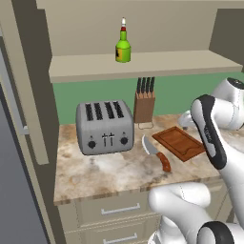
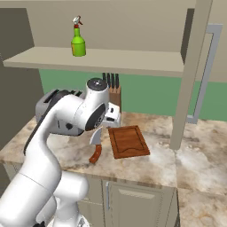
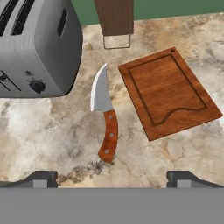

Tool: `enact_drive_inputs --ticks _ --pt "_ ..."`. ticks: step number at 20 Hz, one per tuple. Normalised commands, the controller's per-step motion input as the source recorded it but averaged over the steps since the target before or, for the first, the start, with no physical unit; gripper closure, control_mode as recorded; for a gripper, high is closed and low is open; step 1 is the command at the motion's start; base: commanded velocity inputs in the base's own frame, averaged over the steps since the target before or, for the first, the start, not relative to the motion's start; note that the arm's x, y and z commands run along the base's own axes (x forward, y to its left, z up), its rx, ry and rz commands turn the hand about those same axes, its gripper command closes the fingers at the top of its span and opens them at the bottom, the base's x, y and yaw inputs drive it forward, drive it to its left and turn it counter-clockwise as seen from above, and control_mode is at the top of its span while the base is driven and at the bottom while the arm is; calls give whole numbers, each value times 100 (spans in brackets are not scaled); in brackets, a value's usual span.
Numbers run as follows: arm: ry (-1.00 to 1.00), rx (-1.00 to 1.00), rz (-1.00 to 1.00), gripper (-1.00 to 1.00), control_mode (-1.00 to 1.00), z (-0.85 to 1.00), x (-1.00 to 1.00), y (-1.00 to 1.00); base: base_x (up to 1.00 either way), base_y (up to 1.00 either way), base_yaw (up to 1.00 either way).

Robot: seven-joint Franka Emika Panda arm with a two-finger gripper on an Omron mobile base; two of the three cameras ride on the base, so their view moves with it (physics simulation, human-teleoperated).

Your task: Move the cutting board and knife to the sink. Then move spray from the cabinet to the counter.

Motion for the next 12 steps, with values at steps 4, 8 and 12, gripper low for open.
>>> enact_drive_inputs --ticks 4,8,12 --pt "0 0 4 -100 -100 -26 33 -24 0 0 0" --pt "-3 0 6 -100 -100 -29 43 -9 0 0 0" --pt "-3 0 1 -100 -100 -27 54 0 0 0 0"
